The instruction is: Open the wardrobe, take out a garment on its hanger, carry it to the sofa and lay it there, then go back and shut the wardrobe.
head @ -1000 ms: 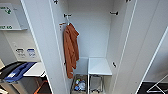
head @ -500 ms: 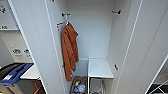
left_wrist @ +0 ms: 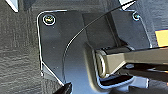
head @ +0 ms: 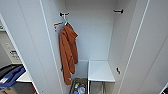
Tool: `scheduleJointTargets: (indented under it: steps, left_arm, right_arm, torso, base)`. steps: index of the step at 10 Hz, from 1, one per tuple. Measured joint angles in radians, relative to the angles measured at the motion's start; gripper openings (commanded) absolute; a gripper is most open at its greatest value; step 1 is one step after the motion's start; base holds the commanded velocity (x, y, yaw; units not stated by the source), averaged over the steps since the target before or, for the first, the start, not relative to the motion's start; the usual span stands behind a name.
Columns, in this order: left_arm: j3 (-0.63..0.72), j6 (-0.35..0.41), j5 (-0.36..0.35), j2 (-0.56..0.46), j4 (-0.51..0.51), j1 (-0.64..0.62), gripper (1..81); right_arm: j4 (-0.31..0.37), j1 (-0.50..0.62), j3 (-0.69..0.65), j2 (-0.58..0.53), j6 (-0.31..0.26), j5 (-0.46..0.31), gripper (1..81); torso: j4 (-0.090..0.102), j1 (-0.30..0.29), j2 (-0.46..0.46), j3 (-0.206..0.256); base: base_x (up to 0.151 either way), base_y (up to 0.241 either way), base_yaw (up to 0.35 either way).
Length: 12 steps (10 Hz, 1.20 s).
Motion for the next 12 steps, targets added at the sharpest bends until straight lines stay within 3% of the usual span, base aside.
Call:
scheduleJointTargets:
  steps: [7,12]
  left_arm:
    - [0.035,0.000,0.000,-0.028,0.000,0.006,81.1]
    - [0.270,-0.008,-0.026,-0.255,-0.070,-0.010,81.1]
  right_arm:
    - [0.001,-0.001,0.050,-0.040,0.000,0.006,81.1]
    - [0.003,0.024,0.310,-0.257,0.006,0.021,81.1]
  torso:
    - [0.000,0.001,0.000,0.000]
    - [0.000,0.001,0.000,0.000]
  base:
    - [0.000,0.000,0.000]
    - [0.000,0.000,0.000]
